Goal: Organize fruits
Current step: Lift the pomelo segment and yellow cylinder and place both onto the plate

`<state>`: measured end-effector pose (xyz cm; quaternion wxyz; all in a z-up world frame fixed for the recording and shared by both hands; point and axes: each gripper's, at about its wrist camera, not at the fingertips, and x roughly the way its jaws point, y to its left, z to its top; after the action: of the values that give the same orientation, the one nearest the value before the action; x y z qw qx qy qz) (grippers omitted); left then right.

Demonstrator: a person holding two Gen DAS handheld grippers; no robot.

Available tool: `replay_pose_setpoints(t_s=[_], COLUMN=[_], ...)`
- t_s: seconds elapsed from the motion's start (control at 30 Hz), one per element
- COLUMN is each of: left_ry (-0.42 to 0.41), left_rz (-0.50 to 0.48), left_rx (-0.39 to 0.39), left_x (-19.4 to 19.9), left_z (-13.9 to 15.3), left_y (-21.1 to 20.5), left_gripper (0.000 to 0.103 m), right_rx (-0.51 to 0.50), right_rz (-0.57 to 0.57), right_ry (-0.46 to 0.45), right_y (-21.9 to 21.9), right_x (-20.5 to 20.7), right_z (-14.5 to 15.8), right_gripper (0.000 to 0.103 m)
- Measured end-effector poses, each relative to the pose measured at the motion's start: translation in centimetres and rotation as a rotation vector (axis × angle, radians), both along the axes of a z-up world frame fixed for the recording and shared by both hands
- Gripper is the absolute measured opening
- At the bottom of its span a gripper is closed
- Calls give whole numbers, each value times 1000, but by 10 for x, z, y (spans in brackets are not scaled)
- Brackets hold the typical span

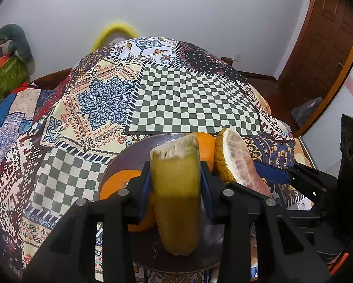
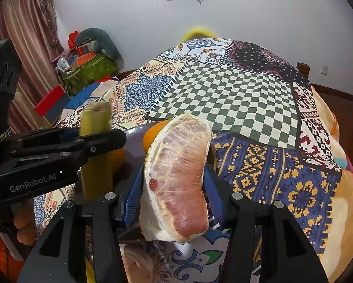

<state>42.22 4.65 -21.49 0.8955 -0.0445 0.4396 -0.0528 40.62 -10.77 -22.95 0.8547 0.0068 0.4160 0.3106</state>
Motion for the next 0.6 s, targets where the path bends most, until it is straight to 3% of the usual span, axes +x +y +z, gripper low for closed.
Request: replay_pose_setpoints(t_s=[0.23,0.6], left_ry=[0,-20], left_rz=[4,19], left_rx=[2,20], left_x=[-1,-19], left_z=[1,15], left_y=[-1,2], left_gripper=[38,39], right_rx=[-5,-7], right_rz=[1,-19], right_ry=[13,-5], right_y=[0,-9], right_x=[1,-8], right_z=[0,13], right_gripper=[50,61])
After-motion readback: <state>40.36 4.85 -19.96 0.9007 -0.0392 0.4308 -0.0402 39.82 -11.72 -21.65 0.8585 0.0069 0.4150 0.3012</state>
